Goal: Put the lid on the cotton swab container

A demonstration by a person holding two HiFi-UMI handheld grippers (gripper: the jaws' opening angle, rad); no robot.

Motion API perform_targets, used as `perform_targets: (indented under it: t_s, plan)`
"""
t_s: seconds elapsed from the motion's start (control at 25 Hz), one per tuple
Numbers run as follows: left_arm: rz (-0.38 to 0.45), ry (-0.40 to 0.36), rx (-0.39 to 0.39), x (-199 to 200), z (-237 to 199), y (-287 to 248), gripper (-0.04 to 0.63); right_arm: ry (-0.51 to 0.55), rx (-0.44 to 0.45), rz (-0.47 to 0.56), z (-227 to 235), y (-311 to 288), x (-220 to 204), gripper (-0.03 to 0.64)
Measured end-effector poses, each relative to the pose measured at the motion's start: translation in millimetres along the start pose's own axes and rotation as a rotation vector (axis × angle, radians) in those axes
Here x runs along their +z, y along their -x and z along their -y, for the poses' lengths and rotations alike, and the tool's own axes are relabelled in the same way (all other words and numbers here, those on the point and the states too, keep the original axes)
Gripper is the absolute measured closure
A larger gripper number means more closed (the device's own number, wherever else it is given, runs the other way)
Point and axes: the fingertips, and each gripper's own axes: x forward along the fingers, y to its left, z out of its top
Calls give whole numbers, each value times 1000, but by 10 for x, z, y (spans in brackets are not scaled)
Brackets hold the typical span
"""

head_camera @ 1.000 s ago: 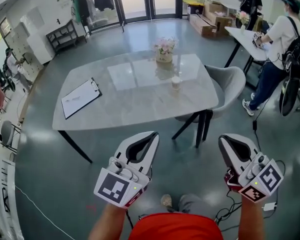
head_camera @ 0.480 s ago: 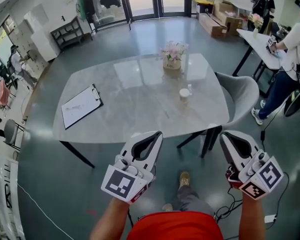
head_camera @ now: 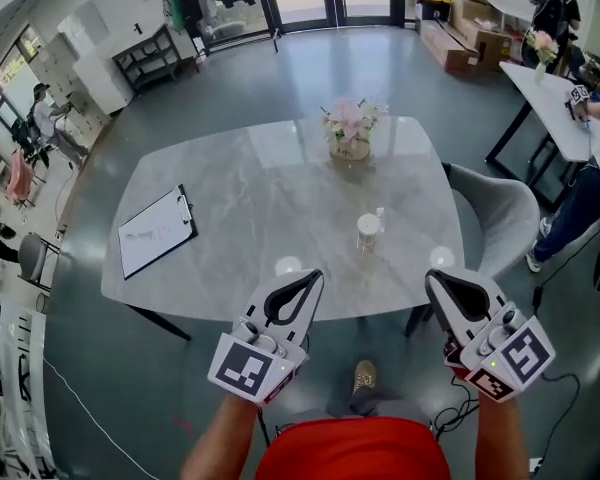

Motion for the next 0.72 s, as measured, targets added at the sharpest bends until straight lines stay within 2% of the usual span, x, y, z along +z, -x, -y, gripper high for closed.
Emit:
perform_targets:
  t_s: [0.16,0.4,0.56,0.72]
  plan:
    - [-34,-17,12,-50,-134,-273,575,-11,30,-11,264,-205,-2,621]
    - [-119,-24,-24,-330,-261,-645,575,-38,40,-39,570,-489,-128,621]
    - [-117,-76,-62,-450,-410,-819,575,-47,28,-59,706,-692,-240,621]
    - [-133,-90,-110,-609,-521,-972,575,-53,-7,-90,818,-869,-329,621]
